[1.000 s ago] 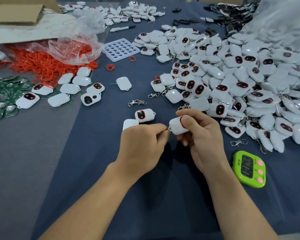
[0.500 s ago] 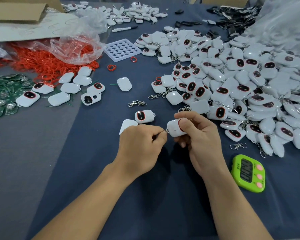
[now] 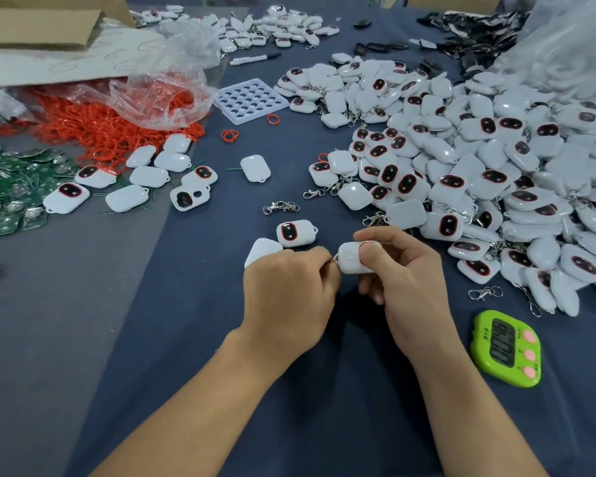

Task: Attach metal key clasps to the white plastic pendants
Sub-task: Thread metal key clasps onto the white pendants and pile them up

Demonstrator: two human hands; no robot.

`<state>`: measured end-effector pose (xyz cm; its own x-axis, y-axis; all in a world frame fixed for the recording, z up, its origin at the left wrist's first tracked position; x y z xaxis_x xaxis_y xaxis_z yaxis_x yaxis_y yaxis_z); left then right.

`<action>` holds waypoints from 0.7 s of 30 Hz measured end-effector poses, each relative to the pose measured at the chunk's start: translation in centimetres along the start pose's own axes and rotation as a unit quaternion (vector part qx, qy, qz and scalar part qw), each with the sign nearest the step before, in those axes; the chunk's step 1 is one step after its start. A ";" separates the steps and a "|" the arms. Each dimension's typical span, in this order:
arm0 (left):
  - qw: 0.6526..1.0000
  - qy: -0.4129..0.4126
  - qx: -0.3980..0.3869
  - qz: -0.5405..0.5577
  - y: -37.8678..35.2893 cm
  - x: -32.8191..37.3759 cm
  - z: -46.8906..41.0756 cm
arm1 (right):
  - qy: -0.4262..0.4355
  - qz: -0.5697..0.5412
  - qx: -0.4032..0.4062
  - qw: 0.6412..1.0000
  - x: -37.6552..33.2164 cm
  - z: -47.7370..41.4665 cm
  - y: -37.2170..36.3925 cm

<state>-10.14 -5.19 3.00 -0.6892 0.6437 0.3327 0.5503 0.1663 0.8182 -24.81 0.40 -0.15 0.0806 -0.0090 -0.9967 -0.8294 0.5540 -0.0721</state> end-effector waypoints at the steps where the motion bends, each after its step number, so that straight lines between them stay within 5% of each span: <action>1: 1.000 0.015 0.009 0.024 -0.1 -0.3 0.0 | -0.005 -0.002 0.011 1.000 0.1 0.0 0.0; 10: 0.981 0.186 0.030 0.050 1.0 -4.7 -0.8 | -0.178 -0.119 0.081 0.973 -0.8 -1.7 0.6; 15: 0.968 0.247 -0.028 0.011 0.2 -6.3 -1.0 | -0.060 -0.477 0.104 0.870 -6.0 -4.4 4.3; 18: 0.969 0.246 -0.032 0.003 0.0 -6.5 -1.1 | -0.052 -0.360 0.087 0.927 -5.9 -4.8 4.0; 21: 0.974 0.215 -0.045 0.045 -0.4 -6.4 -1.2 | -0.032 0.036 0.108 0.993 -3.9 -3.8 2.8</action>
<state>-6.52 -10.28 1.08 -0.7845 0.2763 0.5552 0.5874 0.0442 0.8081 -29.59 -1.17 3.35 0.0664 0.0853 -0.9941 -0.6968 0.7171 0.0150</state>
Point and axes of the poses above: each hand's wrist, its own z-axis away from the middle knuckle, its own y-axis out of the back of the hand, x = y × z, the point moved 6 cm from there along -z, towards the middle knuckle
